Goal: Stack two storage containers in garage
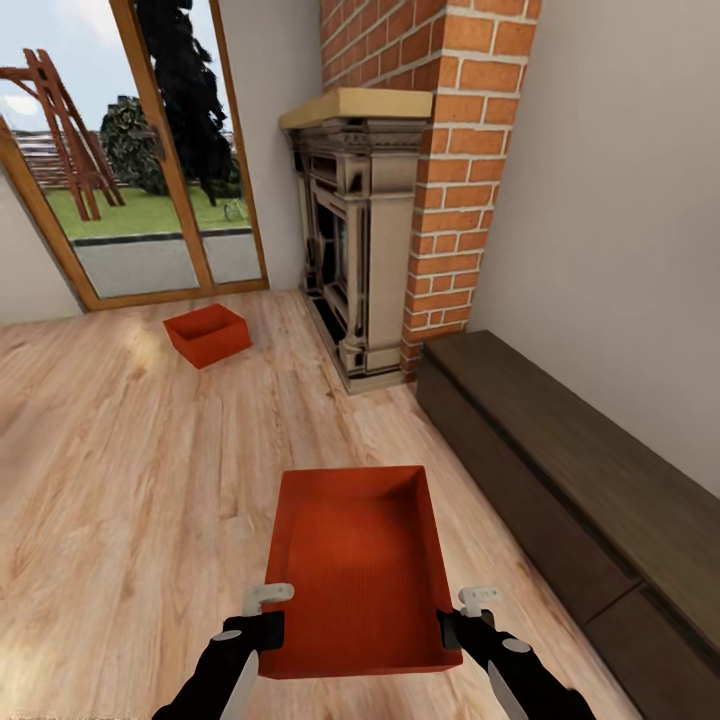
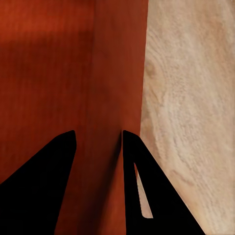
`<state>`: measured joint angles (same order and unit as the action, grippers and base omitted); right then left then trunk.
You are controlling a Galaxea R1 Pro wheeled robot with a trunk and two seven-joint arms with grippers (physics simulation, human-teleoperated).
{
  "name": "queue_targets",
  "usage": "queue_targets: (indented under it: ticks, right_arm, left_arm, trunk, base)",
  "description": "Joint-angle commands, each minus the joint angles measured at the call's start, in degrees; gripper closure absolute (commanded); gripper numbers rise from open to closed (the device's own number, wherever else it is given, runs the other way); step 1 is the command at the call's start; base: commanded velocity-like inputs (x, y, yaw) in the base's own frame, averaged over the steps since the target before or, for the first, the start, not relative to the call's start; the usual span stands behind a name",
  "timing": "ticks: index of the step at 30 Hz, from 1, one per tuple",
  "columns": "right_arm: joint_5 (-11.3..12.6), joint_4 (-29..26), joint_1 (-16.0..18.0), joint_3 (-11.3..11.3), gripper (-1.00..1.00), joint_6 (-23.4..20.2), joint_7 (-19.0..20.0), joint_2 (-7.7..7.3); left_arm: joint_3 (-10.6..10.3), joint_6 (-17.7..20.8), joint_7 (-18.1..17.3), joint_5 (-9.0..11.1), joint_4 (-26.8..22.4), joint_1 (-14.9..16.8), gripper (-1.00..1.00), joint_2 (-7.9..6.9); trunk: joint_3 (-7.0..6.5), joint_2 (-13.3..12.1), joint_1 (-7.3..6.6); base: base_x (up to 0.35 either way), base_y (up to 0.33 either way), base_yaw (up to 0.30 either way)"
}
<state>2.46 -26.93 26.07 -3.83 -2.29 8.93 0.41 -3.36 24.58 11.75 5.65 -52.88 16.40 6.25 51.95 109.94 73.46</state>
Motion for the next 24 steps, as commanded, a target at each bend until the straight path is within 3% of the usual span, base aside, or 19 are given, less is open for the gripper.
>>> queue_targets:
  ticks: [1, 24]
  right_arm:
    - [0.6, -0.06, -0.05, 0.23, 1.0, -0.26, 1.71, 0.03]
    - [0.73, -0.06, -0.05, 0.23, 1.0, -0.26, 1.6, 0.03]
  left_arm:
    - [0.98, -0.67, 0.64, -1.7, -0.21, 0.04, 1.0, 0.05]
    - [0.98, -0.67, 0.68, -1.7, -0.2, 0.04, 1.0, 0.08]
  trunk:
    - [-0.22, -0.4, -0.23]
    - [-6.28, -9.62, -5.28]
  base:
    - [0.0, 0.0, 0.161]
    - [0.0, 0.0, 0.161]
